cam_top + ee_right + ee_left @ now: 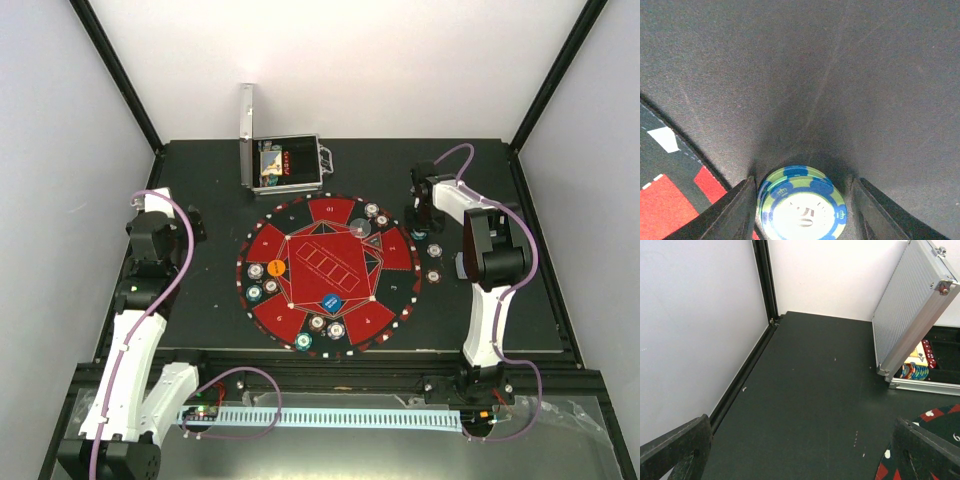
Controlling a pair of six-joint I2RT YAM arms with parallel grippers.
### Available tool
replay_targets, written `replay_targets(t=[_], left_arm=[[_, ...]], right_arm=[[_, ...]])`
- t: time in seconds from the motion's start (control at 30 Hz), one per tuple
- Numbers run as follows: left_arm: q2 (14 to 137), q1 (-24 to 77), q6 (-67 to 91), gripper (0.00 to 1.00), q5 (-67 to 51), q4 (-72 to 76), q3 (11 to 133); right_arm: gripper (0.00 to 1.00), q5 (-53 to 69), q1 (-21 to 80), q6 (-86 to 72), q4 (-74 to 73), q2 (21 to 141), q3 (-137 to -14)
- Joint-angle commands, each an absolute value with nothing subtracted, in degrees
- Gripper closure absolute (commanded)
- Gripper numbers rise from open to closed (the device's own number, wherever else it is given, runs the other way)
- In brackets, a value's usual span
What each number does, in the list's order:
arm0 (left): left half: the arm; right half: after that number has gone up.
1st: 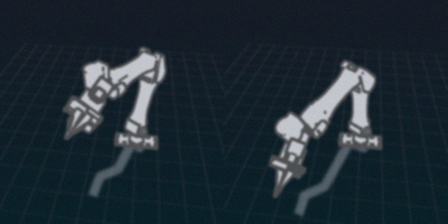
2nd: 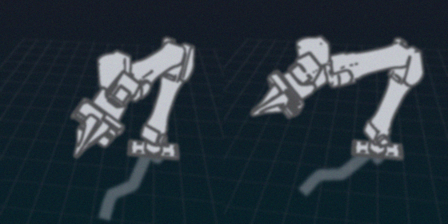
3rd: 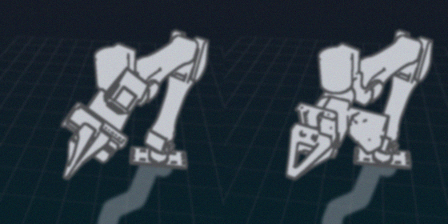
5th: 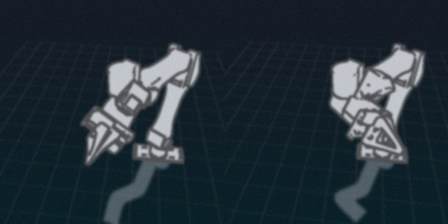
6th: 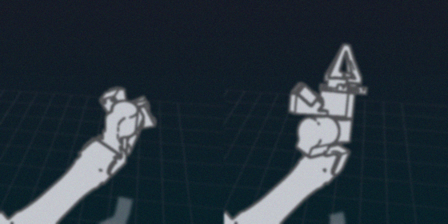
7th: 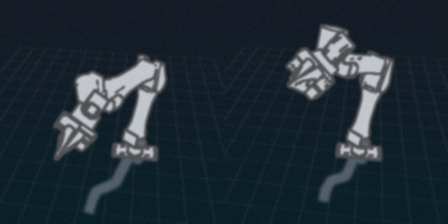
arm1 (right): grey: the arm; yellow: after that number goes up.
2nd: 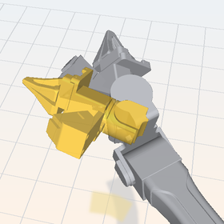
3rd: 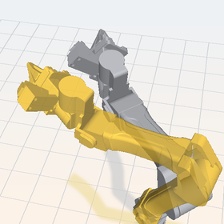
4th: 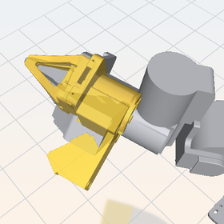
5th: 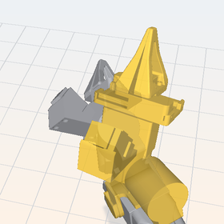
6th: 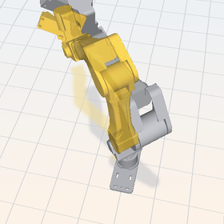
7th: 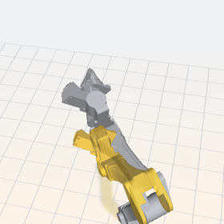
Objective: Distribute texas hold em gaming equipment
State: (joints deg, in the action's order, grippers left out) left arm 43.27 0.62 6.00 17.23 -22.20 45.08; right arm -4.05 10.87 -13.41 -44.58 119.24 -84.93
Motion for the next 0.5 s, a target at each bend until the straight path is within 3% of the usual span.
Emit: replay_targets(t=[0.0,0.47], left_arm=[[43.1,0.9,5.4,0.01,16.3,-21.1,46.1],[42.5,0.9,5.4,0.01,16.4,-21.0,46.0]], right_arm=[[0.46,-3.9,11.7,-13.6,-44.7,118.9,-82.8],[0.48,-1.9,11.9,-15.0,-46.4,119.4,-82.6]])
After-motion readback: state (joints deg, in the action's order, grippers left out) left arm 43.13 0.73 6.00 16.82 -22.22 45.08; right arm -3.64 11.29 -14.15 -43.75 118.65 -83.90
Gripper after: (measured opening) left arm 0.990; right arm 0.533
